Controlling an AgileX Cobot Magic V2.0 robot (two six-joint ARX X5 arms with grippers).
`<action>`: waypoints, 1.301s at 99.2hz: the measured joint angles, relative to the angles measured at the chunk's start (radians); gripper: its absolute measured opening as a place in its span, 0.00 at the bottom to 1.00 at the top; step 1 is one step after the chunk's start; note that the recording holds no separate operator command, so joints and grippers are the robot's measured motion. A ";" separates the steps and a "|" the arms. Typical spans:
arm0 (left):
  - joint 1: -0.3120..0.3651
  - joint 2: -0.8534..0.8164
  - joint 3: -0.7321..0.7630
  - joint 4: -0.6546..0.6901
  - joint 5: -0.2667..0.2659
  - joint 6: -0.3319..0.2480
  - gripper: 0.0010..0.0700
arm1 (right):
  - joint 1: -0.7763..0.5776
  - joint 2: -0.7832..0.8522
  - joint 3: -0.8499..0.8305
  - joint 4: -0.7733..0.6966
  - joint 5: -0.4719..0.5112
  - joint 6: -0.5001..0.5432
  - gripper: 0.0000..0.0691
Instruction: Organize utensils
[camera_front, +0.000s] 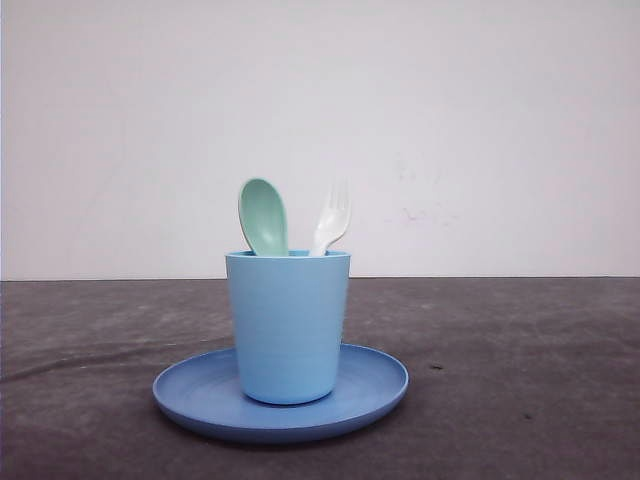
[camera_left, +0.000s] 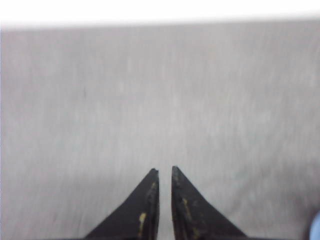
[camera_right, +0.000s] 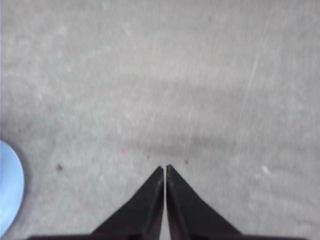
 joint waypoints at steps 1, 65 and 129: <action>0.000 -0.014 -0.015 0.013 0.000 0.000 0.01 | 0.000 0.000 0.000 0.002 0.000 0.000 0.01; 0.000 -0.600 -0.686 0.295 -0.080 -0.001 0.01 | 0.000 0.000 0.000 0.149 0.000 0.000 0.01; 0.054 -0.602 -0.701 0.328 -0.044 -0.008 0.01 | 0.000 0.001 0.000 0.272 0.000 0.000 0.01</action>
